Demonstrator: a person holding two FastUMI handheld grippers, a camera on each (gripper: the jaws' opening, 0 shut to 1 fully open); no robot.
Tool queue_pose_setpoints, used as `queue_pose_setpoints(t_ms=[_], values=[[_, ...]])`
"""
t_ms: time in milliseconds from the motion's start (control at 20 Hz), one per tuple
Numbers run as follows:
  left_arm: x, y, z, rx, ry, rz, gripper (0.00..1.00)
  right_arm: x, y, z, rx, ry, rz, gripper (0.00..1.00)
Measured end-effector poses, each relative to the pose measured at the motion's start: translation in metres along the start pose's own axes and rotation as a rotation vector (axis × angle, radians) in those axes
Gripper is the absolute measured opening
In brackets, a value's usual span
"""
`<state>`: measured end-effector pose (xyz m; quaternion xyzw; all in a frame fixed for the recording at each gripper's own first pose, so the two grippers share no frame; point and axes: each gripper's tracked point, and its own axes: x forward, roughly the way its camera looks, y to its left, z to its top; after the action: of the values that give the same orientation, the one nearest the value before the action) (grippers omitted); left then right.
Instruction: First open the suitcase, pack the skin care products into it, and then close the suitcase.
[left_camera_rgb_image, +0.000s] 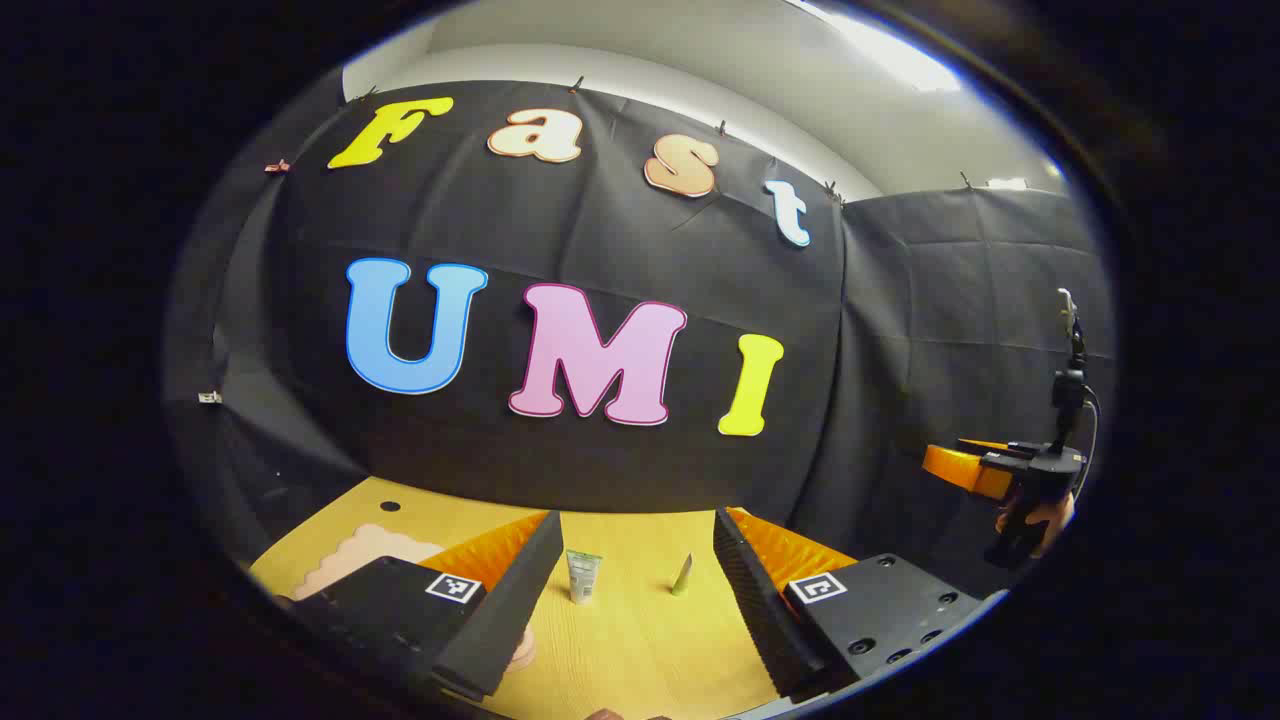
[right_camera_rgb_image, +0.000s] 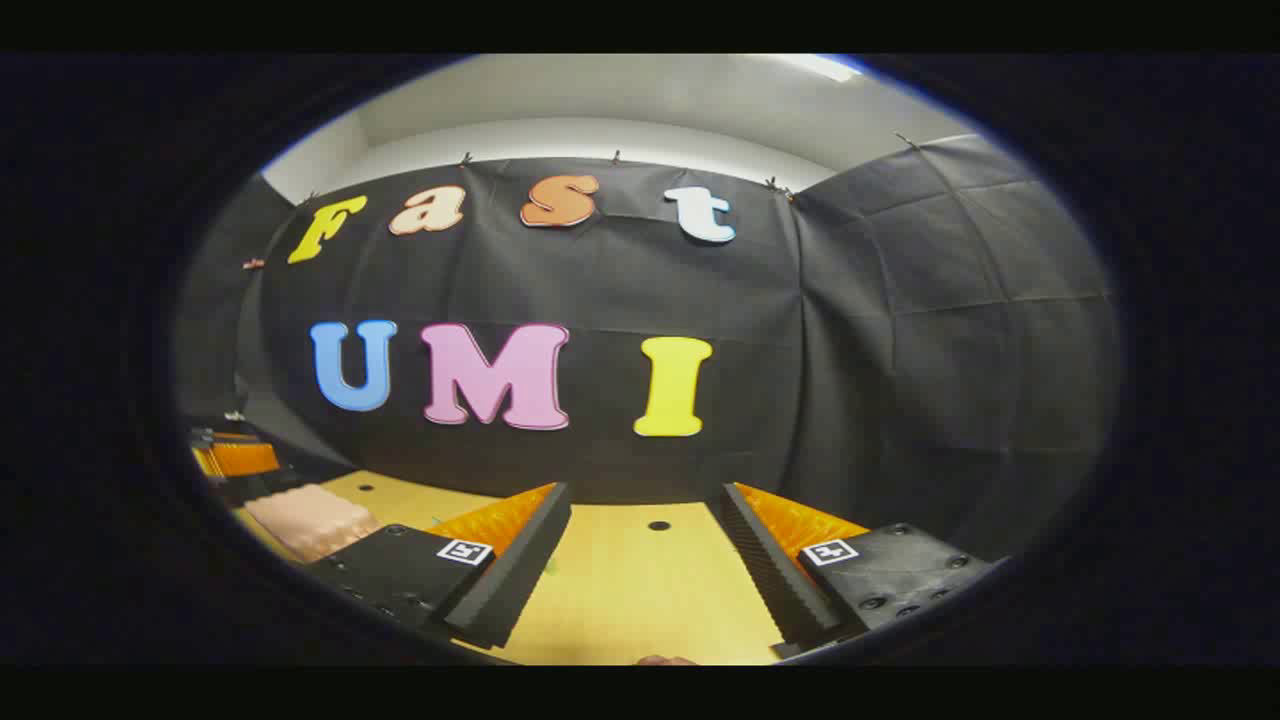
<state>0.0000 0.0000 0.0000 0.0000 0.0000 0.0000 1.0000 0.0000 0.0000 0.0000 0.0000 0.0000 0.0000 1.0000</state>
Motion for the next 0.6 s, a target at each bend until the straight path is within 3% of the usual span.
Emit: queue_pose_setpoints(t_ms=[50,200,300,400,600], values=[[0.002,0.0,-0.002,-0.007,0.005,0.0,0.95,0.0,-0.023,-0.012,-0.035,0.017,-0.035,0.96],[0.005,0.001,-0.005,-0.007,0.023,0.008,0.95,-0.012,-0.102,-0.031,-0.068,0.075,-0.17,0.96],[0.008,0.003,-0.003,0.0,0.02,0.015,0.96,-0.022,-0.133,-0.026,-0.126,0.078,-0.237,0.96],[0.011,0.004,-0.004,-0.006,0.026,0.019,0.95,-0.032,-0.135,-0.017,-0.143,0.069,-0.244,0.94],[0.016,0.009,-0.018,-0.018,0.064,0.035,0.96,-0.034,-0.08,0.008,-0.061,0.032,-0.159,0.97]])
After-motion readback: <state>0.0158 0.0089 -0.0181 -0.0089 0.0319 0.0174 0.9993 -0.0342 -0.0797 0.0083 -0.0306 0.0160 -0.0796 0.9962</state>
